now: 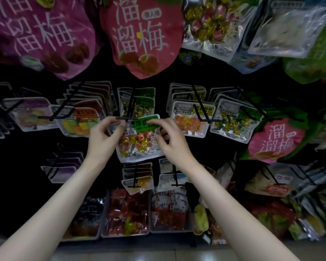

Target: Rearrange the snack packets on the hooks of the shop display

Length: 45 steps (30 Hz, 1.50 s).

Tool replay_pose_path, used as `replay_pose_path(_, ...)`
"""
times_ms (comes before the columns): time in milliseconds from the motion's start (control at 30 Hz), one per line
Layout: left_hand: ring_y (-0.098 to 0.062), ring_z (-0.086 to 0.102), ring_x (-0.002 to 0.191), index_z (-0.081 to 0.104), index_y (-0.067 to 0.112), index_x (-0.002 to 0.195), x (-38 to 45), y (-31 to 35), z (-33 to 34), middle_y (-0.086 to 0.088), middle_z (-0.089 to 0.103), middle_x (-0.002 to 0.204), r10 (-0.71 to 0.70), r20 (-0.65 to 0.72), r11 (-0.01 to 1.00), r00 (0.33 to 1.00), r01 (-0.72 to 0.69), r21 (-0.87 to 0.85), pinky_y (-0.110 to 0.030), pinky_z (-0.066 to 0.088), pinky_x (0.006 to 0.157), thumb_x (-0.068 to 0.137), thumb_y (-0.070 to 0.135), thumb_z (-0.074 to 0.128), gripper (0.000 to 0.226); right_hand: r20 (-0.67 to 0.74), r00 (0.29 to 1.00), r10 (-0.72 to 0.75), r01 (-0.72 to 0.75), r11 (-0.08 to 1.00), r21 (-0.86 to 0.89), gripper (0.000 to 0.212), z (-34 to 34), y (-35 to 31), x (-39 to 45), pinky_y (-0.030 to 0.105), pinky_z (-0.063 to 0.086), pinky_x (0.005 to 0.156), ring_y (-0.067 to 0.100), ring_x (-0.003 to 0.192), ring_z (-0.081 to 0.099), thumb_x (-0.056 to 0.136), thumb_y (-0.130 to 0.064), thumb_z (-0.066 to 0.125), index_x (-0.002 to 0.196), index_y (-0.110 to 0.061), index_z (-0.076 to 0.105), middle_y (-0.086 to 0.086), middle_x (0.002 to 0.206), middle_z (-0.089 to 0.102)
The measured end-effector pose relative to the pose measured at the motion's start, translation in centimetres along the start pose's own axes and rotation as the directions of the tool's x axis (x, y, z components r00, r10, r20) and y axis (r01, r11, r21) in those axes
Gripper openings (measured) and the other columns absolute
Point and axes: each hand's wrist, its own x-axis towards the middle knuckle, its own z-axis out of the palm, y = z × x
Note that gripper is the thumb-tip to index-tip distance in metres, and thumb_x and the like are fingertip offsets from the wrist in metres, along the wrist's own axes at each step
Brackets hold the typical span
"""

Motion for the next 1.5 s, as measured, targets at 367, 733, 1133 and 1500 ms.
replay_pose_path(367,-0.024,0.053,0.108,0.049,0.01,0.118,3.2,-1.8,1.1,-0.01,0.055,0.117,-0.268,-0.111,0.958,0.957,0.277,0.079,-0.039,0.046,0.094,0.086,0.004,0.058,0.034,-0.002,0.992,0.13,-0.128,0.976,-0.177,0.05,1.6,-0.3,2.6,-0.002,0.025,0.08,0.01,0.099,0.041,0.095,0.0,0.044,0.141,-0.018,0.04,0.005,0.119,0.037)
replay_pose_path(733,-0.024,0.048,0.114,0.048,0.009,0.121,-2.5,-1.7,1.6,-0.01,0.042,0.125,-0.108,0.019,0.959,0.994,0.099,0.266,-0.025,0.038,0.093,0.086,-0.004,0.051,0.038,-0.066,0.977,0.205,-0.215,0.942,-0.258,0.053,0.7,0.6,0.2,0.012,0.024,0.095,0.023,0.131,0.032,0.093,-0.008,0.05,0.141,-0.021,0.032,0.005,0.144,0.016)
replay_pose_path(1133,-0.016,0.04,0.124,0.047,0.012,0.126,-4.8,2.9,11.8,-0.001,0.037,0.132,0.099,0.293,0.965,0.951,-0.163,0.205,-0.028,0.039,0.1,0.09,0.002,0.048,0.037,-0.71,0.693,0.128,-0.409,0.88,-0.241,0.053,-13.8,6.6,-7.9,0.022,0.021,0.107,0.028,0.133,0.032,0.088,0.0,0.053,0.138,-0.001,0.034,0.018,0.142,0.033)
replay_pose_path(1500,-0.021,0.038,0.125,0.044,0.011,0.129,-5.9,6.5,19.5,-0.005,0.03,0.139,-0.006,0.28,0.968,0.96,-0.065,0.242,-0.029,0.037,0.1,0.092,0.006,0.047,0.037,-0.336,0.923,0.187,-0.327,0.842,-0.429,0.03,-22.6,10.8,-0.4,0.026,0.033,0.079,0.034,0.112,0.046,0.084,-0.008,0.06,0.115,-0.011,0.062,0.018,0.116,0.056)
